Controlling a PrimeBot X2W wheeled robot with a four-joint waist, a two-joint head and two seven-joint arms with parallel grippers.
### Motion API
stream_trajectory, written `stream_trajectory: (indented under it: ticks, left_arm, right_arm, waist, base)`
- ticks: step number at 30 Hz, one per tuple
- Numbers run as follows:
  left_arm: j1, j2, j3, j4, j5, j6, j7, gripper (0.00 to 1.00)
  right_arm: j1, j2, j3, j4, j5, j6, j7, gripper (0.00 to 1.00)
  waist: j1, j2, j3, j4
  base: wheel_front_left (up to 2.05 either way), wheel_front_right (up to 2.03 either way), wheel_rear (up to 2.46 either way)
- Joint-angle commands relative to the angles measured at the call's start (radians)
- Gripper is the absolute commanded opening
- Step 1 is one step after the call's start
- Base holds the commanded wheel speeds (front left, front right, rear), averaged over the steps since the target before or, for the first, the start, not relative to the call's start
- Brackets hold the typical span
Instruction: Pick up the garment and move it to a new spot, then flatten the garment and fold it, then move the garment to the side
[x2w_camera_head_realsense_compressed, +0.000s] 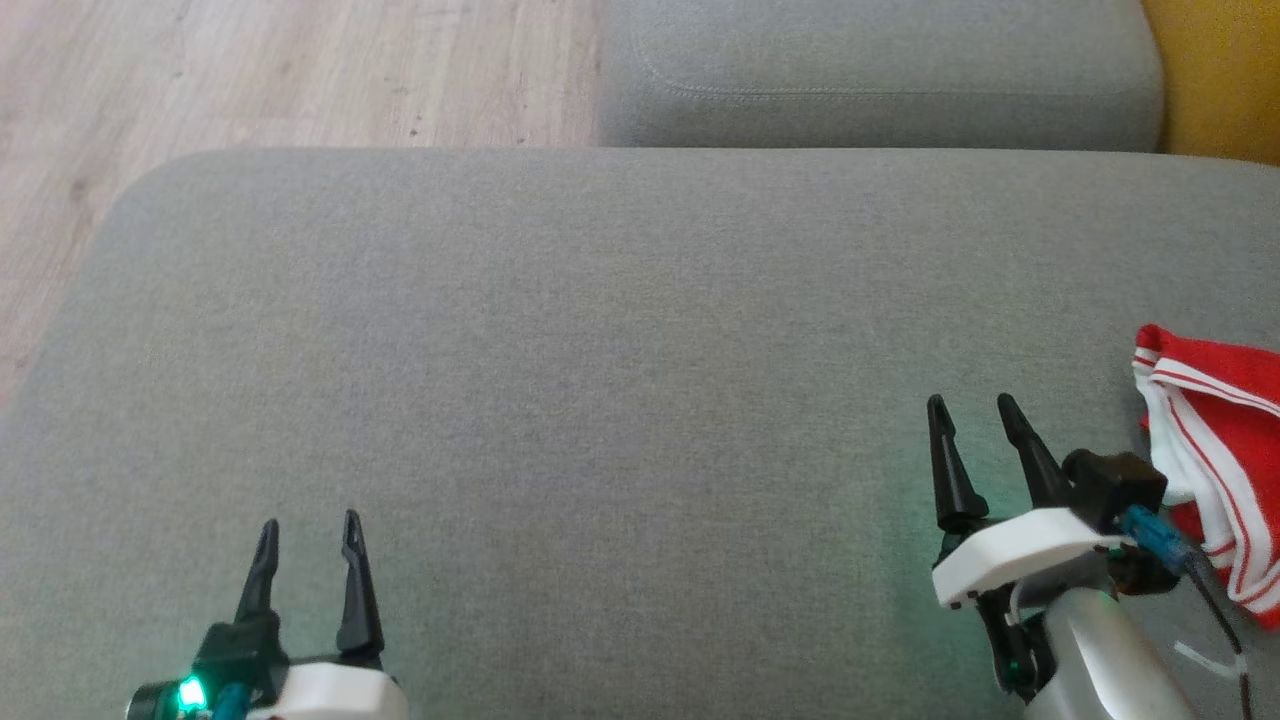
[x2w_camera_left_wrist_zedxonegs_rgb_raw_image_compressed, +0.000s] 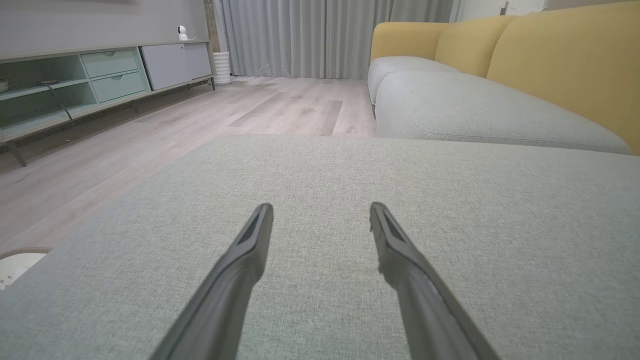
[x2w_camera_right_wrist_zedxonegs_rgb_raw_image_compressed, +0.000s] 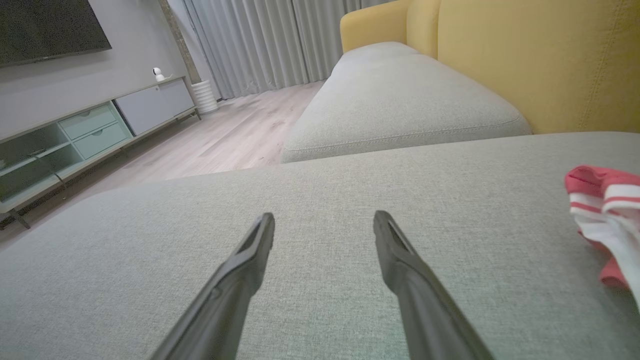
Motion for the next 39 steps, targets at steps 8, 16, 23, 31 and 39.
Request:
stream_trajectory:
  ticks: [8,16,23,31,39]
  left_arm:
    - [-0.020,0.003,0.047,-0.027,-0.023,-0.023,-0.008,1.00]
    - [0.014,-0.002,0.018,0.065,-0.038,-0.028,0.014,0.00]
    - [0.005,-0.002,0.026,0.056,-0.122,-0.035,0.035,0.00]
    - [0.000,-0.001,0.031,0.041,-0.217,-0.042,0.055,0.00]
    - [-0.008,-0.001,0.038,0.028,-0.311,-0.050,0.077,0.00]
  right_arm:
    - [-0.010,0.000,0.031,-0.068,0.025,-0.001,-0.012,1.00]
    - [0.048,0.003,0.003,0.023,0.034,0.000,0.007,0.00]
    - [0.052,0.003,-0.008,0.002,0.111,0.000,0.028,0.00]
    - [0.057,0.003,-0.020,-0.023,0.198,0.000,0.049,0.00]
    - [0.062,0.002,-0.033,-0.048,0.285,0.000,0.072,0.00]
  waist:
    - [0.0001,0.0000,-0.012,-0.036]
    - [0.0002,0.0000,-0.012,-0.039]
    - [0.0002,0.0000,-0.012,-0.043]
    - [0.0002,0.0000,-0.012,-0.047]
    - [0.0002,0.0000,-0.012,-0.051]
  base:
    - [0.00,0.00,0.00]
    - [0.00,0.00,0.00]
    - [0.00,0.00,0.00]
    - [0.00,0.00,0.00]
    - [0.00,0.00,0.00]
